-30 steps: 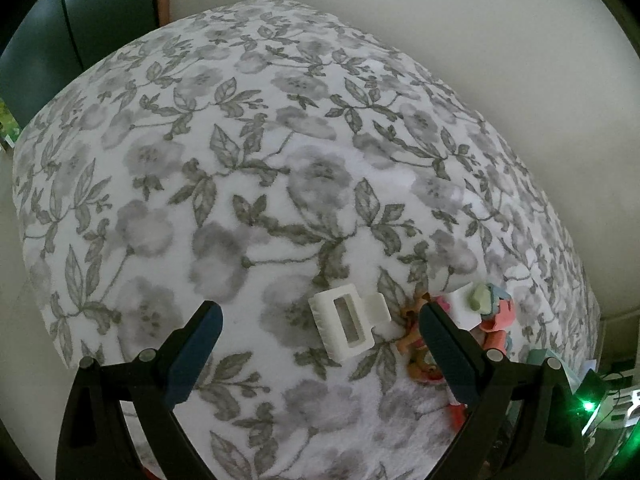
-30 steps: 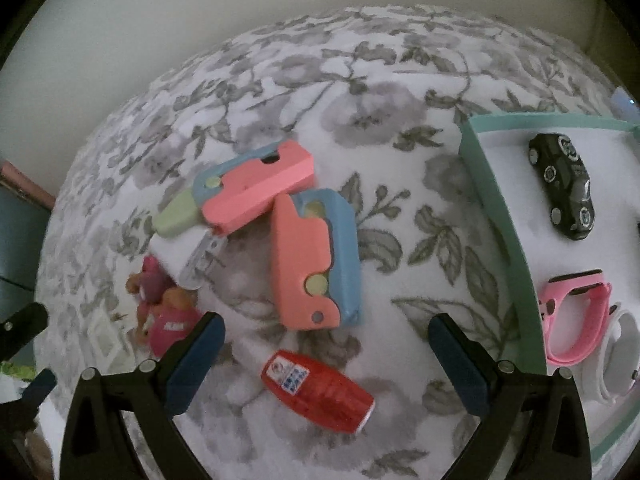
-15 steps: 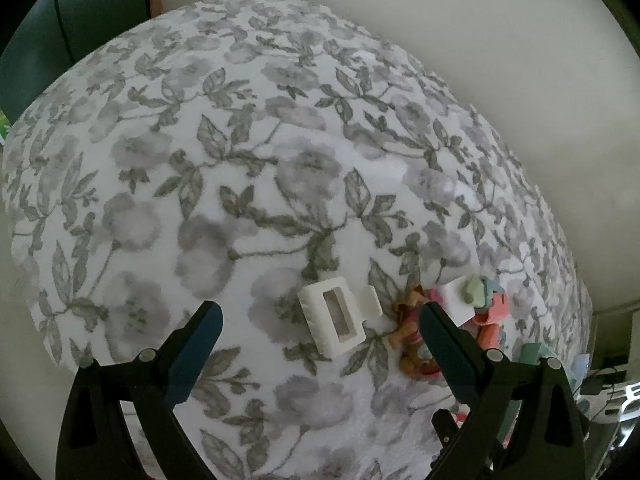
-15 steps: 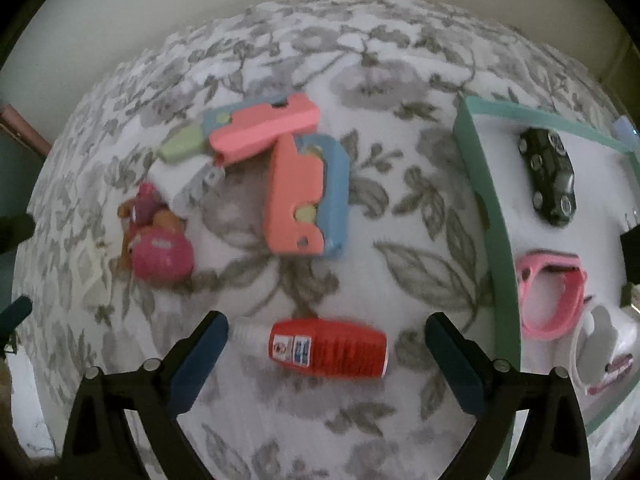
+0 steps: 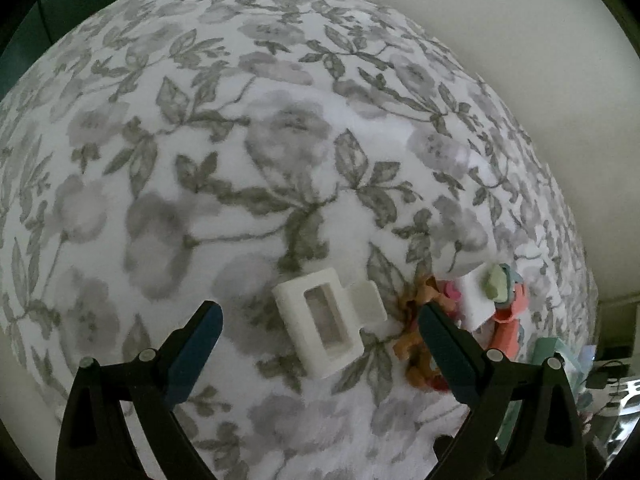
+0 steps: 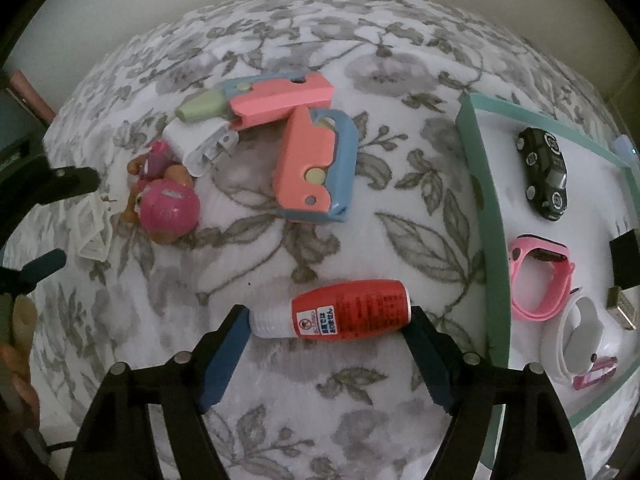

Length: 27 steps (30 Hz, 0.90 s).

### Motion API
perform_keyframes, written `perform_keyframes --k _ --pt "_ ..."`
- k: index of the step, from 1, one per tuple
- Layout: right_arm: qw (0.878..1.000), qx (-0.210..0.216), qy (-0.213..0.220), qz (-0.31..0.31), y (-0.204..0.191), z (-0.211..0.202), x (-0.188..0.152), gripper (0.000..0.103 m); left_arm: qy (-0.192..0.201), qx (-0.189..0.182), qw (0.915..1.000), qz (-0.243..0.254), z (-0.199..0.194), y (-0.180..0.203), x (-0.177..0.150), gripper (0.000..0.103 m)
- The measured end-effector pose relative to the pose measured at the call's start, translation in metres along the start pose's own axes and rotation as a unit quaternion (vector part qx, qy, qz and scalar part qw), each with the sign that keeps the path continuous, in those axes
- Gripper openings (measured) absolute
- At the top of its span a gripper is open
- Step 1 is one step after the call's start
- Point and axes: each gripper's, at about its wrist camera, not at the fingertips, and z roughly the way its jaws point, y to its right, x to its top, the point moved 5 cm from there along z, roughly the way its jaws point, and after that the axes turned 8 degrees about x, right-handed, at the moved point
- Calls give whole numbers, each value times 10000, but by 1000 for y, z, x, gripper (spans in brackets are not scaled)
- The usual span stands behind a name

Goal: Organize rigid objects
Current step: 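Grasp white hair clip with left tool while right tool grasps red-white bottle, then carry white clip and red bottle into the tray and open both tools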

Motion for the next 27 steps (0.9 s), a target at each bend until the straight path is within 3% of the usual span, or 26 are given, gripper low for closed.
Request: perform_keyframes --k 5,9,15,19,27 --pt "10000 62 -15 32 0 3 1 80 56 95 9999 24 4 1 2 95" --pt "9999 94 -28 53 5 4 6 80 68 261 9995 180 9 5 4 60" --pt "9998 136 -36 111 7 2 6 80 96 91 9998 128 2 3 1 60" --pt "9995 247 4 186 9 -5 7 80 378 38 9992 129 -23 5 6 60" --pt "9964 493 487 492 33 -52 14 80 962 -252 9940 446 -80 37 2 60"
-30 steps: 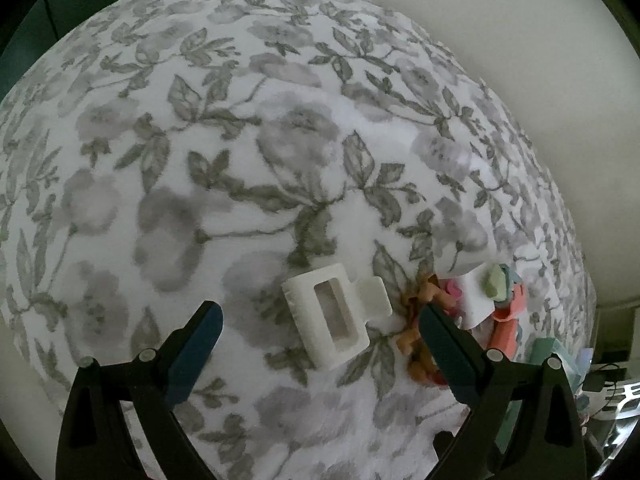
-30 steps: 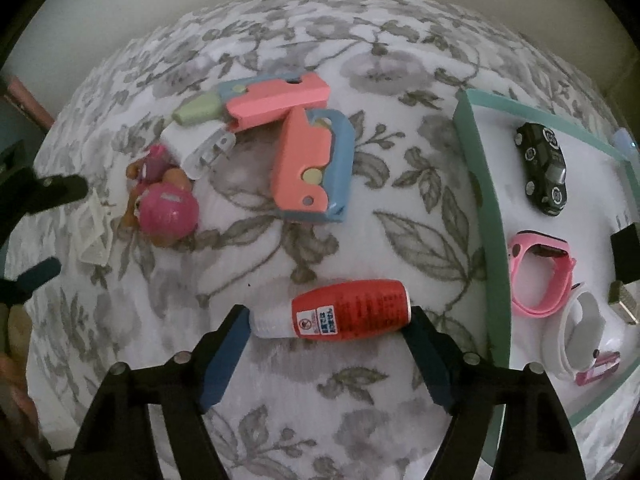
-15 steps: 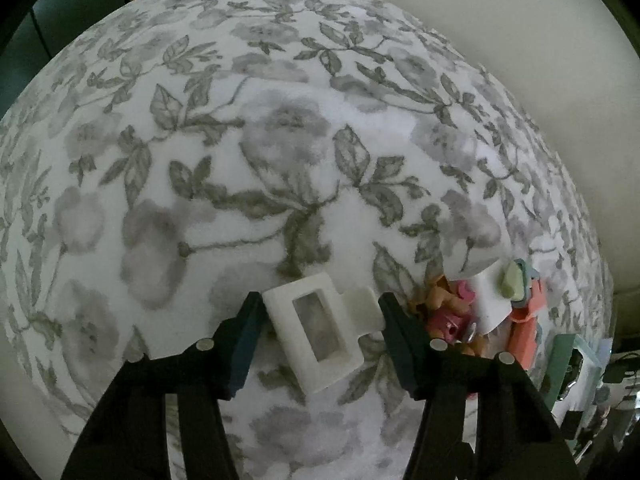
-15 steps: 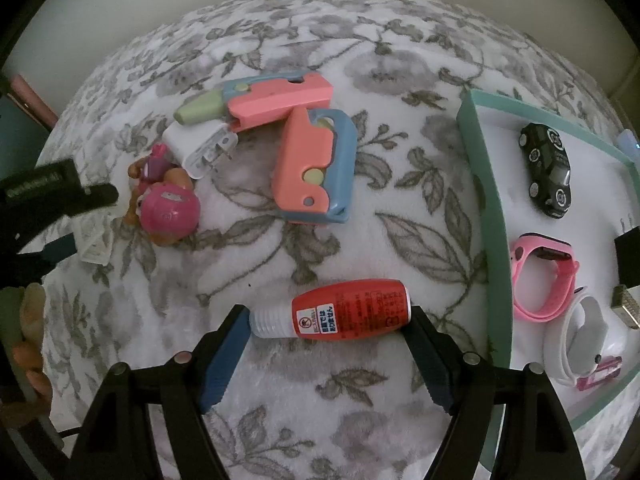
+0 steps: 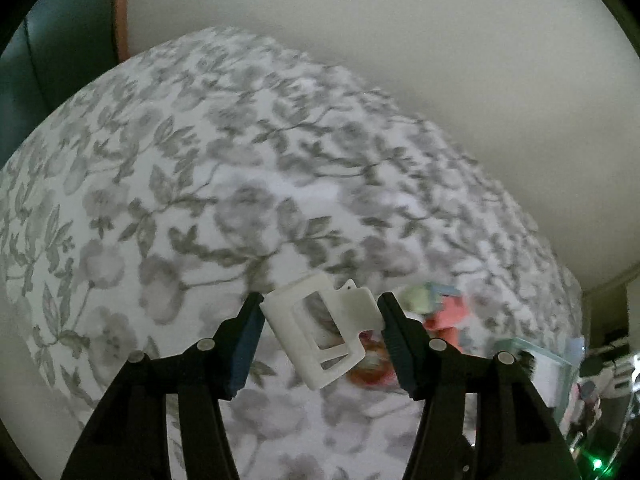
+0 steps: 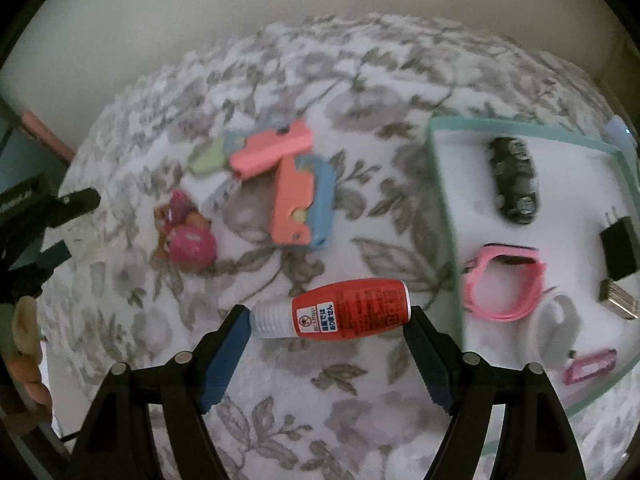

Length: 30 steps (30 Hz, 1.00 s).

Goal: Organize rigid objects
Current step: 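Carry white clip and red bottle into the tray and open both tools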

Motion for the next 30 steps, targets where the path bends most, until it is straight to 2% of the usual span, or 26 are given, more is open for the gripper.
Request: perform_keyframes --k 4,9,12,18,25,30 --pt "9992 -40 297 247 21 -28 8 80 136 -147 9993 330 -20 30 -7 60" --pt "9958 -316 535 669 72 -60 15 80 114 -471 9955 809 -35 82 -28 60" --pt "9923 -520 590 958 106 -73 14 80 50 -602 9909 1204 -39 117 -47 60" --pt "9834 -635 711 1546 163 -93 13 80 -68 -760 9811 1776 -43 171 -81 60" --pt "9740 -763 622 2039 208 -97 4 80 -352 -955 9685 2274 -38 225 -129 60" --pt "9710 -783 456 2211 226 -88 -3 80 -571 -826 9595 2634 -17 246 -153 60"
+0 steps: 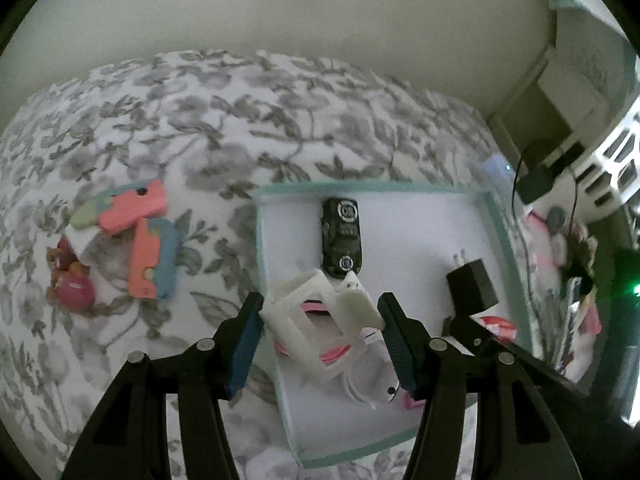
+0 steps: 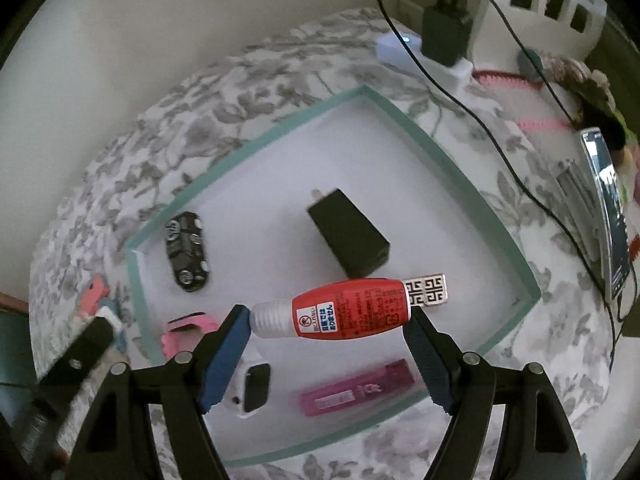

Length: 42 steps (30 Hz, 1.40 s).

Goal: Organize rigid objects
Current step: 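Carry white clip and red bottle into the tray and open both tools, then withdraw both tools from the tray back toward the pile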

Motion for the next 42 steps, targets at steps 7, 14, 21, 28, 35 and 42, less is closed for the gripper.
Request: perform_keyframes --k 7,14,21,28,35,42 --pt "9999 -8 -132 52 7 11 0 80 -262 0 9996 46 20 3 -7 60" --pt "9996 60 -191 173 10 17 3 81 -277 -4 9996 23 19 2 -6 78" --pt "9996 110 -171 202 9 17 3 82 -209 150 9995 -173 16 -11 -2 81" --pt "9998 56 31 204 9 11 6 99 -49 312 9978 -576 10 -37 5 93" --pt "9995 96 293 -27 -2 1 9 103 88 487 9927 -1099 4 -72 12 99" --pt "9978 156 380 -518 -32 0 7 103 151 541 9840 -1688 -3 -121 13 99"
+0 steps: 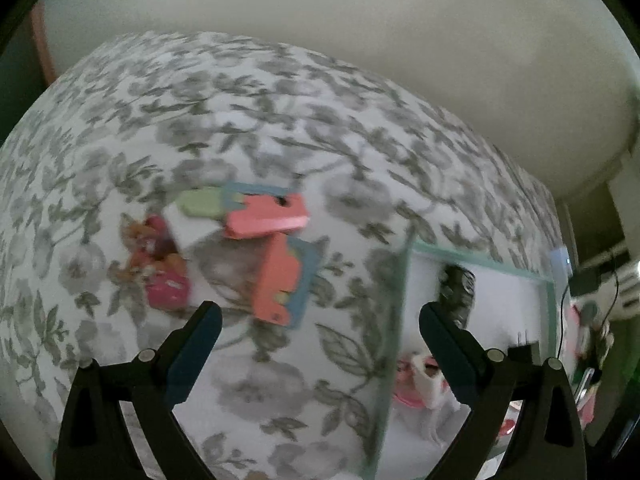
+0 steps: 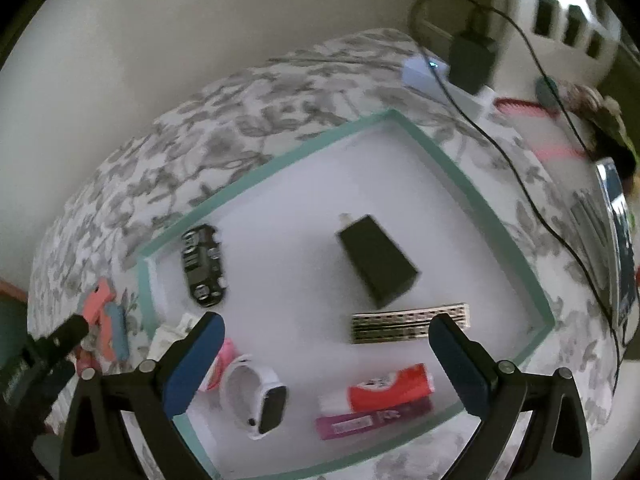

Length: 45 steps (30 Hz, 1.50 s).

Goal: Organize rigid objects
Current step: 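Withdraw both tools from the tray back toward the pile, then grasp toy dog figure with left tool while right tool grasps coral-blue folding toy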

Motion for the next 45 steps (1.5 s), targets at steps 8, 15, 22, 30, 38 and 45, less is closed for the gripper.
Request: perform_keyframes --k 8,15,22,30,38,45 --pt "9969 411 51 -668 -58 1 -4 103 160 465 9963 -700 -3 -75 20 99" --pt "9912 654 7 -1152 -106 8 -17 103 212 562 9930 -1014 -8 -121 28 99" --pt "9855 774 -133 -1501 -138 23 -28 103 79 566 9898 -1304 0 -152 32 99" --pt "9744 817 -231 -2080 -174 43 -34 103 -172 496 9883 -1434 24 -167 36 99" --pt "9621 805 -322 -2584 -211 66 -40 94 -501 216 9917 -1160 45 -147 33 99" --pt "9574 617 -468 -2780 -219 90 -47 88 -787 185 9938 -768 65 -128 25 99"
